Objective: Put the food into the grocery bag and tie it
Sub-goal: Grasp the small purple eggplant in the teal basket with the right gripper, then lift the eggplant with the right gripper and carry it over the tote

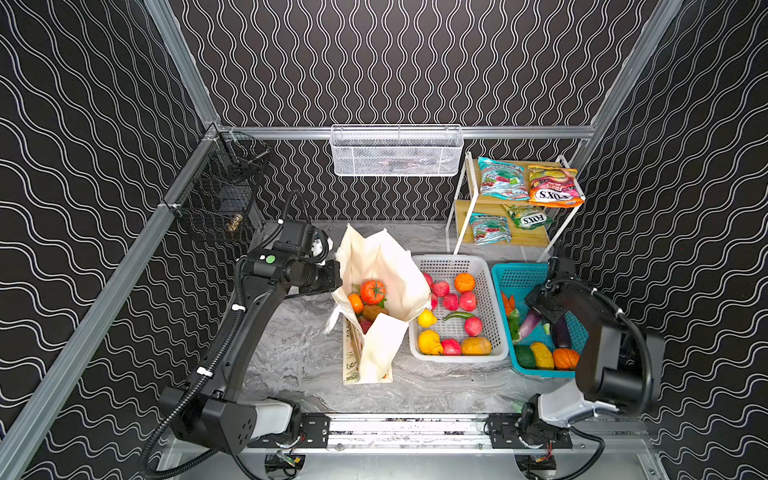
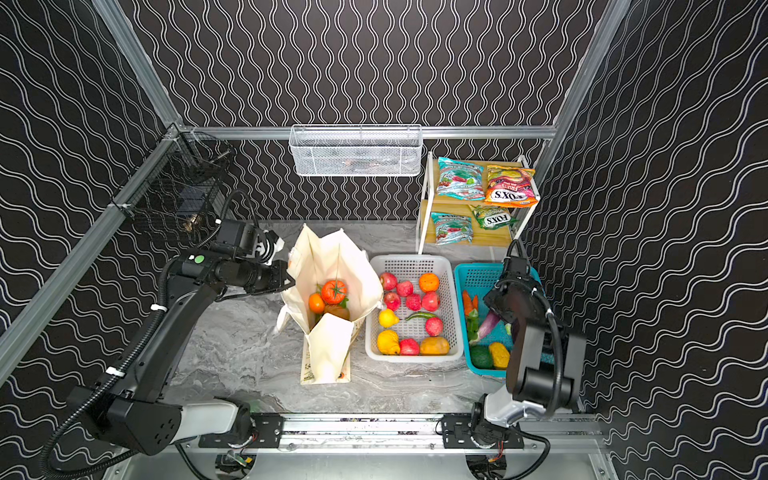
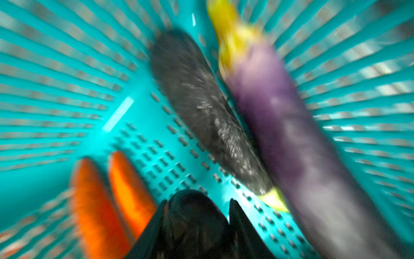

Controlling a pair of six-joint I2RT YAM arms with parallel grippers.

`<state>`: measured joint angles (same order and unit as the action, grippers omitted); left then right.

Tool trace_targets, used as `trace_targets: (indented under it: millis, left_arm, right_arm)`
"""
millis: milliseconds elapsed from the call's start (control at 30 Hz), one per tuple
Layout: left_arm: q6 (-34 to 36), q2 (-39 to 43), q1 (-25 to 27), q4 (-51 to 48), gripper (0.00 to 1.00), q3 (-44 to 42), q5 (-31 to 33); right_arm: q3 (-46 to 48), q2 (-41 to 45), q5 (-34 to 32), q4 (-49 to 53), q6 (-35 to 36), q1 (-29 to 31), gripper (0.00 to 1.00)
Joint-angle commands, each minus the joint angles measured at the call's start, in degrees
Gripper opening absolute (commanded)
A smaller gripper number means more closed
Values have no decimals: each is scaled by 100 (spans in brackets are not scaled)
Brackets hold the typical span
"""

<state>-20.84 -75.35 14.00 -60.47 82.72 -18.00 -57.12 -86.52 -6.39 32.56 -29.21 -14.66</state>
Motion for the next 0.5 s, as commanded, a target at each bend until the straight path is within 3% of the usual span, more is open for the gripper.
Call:
trace_targets:
  millis: [0, 467]
  left_arm:
    - [70, 53, 3, 188, 0, -47, -94]
    - [39, 179, 2, 387, 0, -273, -230]
  right_arm:
    - [-204, 474, -64, 306, -270, -11, 34]
    - [-669, 1799, 296, 916, -513, -29, 32]
